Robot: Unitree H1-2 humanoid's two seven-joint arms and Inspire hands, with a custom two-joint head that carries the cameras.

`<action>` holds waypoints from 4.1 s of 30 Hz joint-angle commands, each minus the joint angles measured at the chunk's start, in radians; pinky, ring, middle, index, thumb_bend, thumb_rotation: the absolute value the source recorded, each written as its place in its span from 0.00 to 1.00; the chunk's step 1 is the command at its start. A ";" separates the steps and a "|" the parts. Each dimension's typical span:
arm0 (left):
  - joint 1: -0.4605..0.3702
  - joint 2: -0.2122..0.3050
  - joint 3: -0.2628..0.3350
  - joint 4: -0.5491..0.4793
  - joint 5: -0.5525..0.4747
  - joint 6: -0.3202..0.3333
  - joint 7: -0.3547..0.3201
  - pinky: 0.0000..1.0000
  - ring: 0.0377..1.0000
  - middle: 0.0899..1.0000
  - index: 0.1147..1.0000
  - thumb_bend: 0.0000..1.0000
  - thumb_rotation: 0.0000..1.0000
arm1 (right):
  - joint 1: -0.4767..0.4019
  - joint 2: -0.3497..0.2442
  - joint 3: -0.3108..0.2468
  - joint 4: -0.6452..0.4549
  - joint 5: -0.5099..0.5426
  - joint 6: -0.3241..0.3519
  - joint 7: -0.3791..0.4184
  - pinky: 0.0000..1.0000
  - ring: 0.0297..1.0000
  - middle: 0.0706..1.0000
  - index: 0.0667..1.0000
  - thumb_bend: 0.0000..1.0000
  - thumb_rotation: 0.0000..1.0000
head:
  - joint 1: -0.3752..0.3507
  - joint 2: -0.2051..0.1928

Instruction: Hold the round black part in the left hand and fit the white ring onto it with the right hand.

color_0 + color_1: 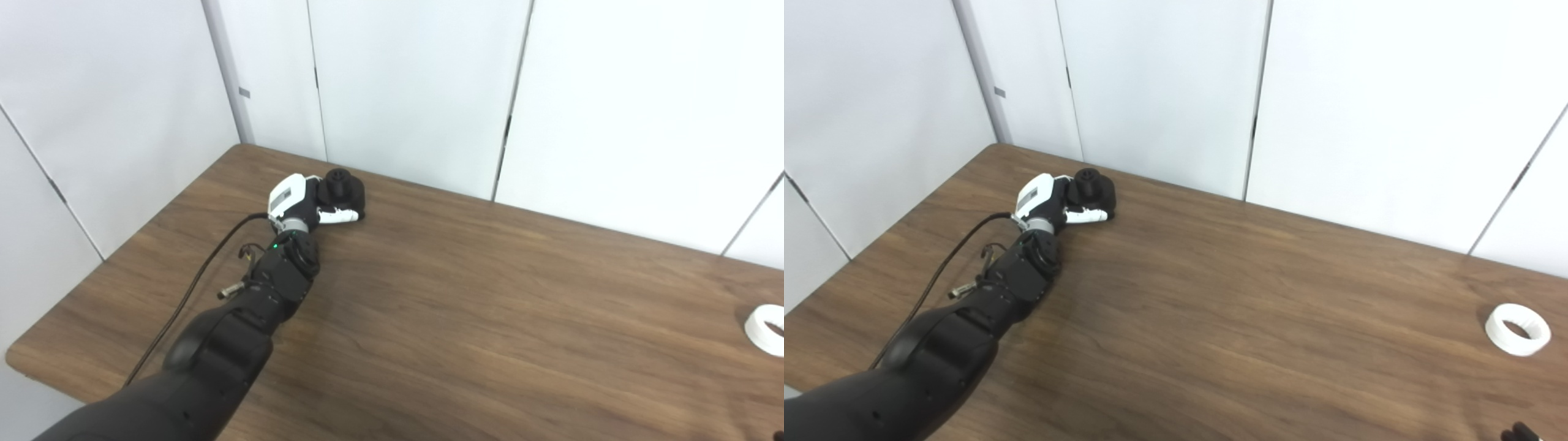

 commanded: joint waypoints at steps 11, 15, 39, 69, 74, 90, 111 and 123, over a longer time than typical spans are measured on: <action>-0.034 -0.054 0.047 0.080 -0.071 -0.148 0.092 1.00 0.87 0.75 0.42 0.52 0.05 | -0.002 -0.013 -0.010 -0.026 0.007 -0.034 -0.003 1.00 0.93 0.88 0.85 0.62 0.97 | -0.008 0.002; -0.037 -0.054 0.039 0.093 -0.070 -0.161 0.102 1.00 0.86 0.75 0.42 0.52 0.05 | 0.000 -0.013 -0.008 -0.026 0.005 -0.032 -0.003 1.00 0.93 0.87 0.85 0.61 0.96 | -0.008 0.001; 0.201 0.028 0.013 -0.598 0.040 0.003 -0.033 1.00 0.90 0.76 0.42 0.52 0.05 | -0.014 0.002 0.034 -0.058 -0.041 0.003 -0.010 1.00 0.94 0.88 0.86 0.64 0.96 | -0.032 0.013; 0.691 -0.109 -0.164 -1.398 0.217 0.011 -0.458 1.00 0.86 0.75 0.42 0.52 0.06 | -0.016 0.056 0.071 -0.206 -0.057 0.158 -0.046 1.00 0.93 0.88 0.85 0.64 0.94 | -0.344 0.184; 0.721 -0.108 -0.176 -1.404 0.215 -0.027 -0.478 1.00 0.86 0.75 0.42 0.52 0.06 | -0.019 0.068 0.098 -0.231 -0.088 0.191 -0.063 1.00 0.93 0.88 0.85 0.67 0.93 | -0.407 0.210; 0.809 -0.206 -0.211 -1.392 0.281 -0.026 -0.507 1.00 0.86 0.75 0.42 0.52 0.06 | -0.037 0.071 0.135 -0.273 -0.113 0.255 -0.094 1.00 0.92 0.87 0.84 0.67 0.94 | -0.421 0.273; 0.876 -0.223 -0.307 -1.341 0.298 -0.062 -0.537 1.00 0.91 0.79 0.42 0.52 0.06 | -0.041 0.076 0.142 -0.319 -0.104 0.304 -0.102 1.00 0.91 0.87 0.84 0.68 0.93 | -0.443 0.310; 0.874 -0.204 -0.294 -1.318 0.295 -0.080 -0.536 1.00 0.91 0.78 0.42 0.52 0.06 | -0.103 0.073 0.134 -0.383 -0.084 0.375 -0.127 1.00 0.93 0.88 0.85 0.66 0.89 | -0.501 0.334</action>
